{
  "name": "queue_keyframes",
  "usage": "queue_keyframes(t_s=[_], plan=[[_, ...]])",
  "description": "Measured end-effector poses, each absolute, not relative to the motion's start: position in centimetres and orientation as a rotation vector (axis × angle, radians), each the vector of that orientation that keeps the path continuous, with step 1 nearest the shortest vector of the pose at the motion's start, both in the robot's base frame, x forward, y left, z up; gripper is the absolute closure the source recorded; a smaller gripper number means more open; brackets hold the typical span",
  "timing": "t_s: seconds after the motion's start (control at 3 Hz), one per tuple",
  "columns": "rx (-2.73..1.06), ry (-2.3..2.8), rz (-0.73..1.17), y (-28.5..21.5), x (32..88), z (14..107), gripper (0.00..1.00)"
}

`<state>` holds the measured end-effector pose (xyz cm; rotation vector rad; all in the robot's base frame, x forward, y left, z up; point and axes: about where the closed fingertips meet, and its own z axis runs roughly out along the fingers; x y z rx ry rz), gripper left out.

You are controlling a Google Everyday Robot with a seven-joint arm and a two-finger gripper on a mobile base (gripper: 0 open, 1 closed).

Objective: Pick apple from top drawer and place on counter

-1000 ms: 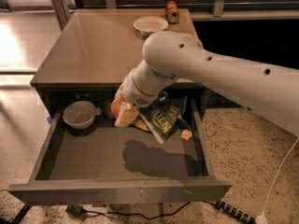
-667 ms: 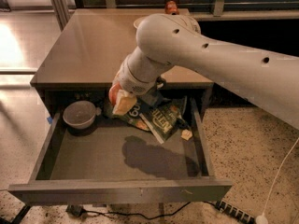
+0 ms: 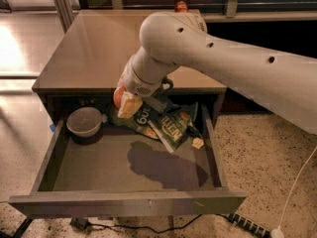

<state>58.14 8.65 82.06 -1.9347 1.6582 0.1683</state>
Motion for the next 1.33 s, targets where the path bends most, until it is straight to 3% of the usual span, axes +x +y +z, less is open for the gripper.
queue_keyframes(t_s=[0.67, 1.33], plan=[[-2.039, 1.596, 0.149, 11.9, 63.8, 82.8, 1.0], [-2.029, 1.615, 0.152, 11.4, 64.0, 83.0, 1.0]])
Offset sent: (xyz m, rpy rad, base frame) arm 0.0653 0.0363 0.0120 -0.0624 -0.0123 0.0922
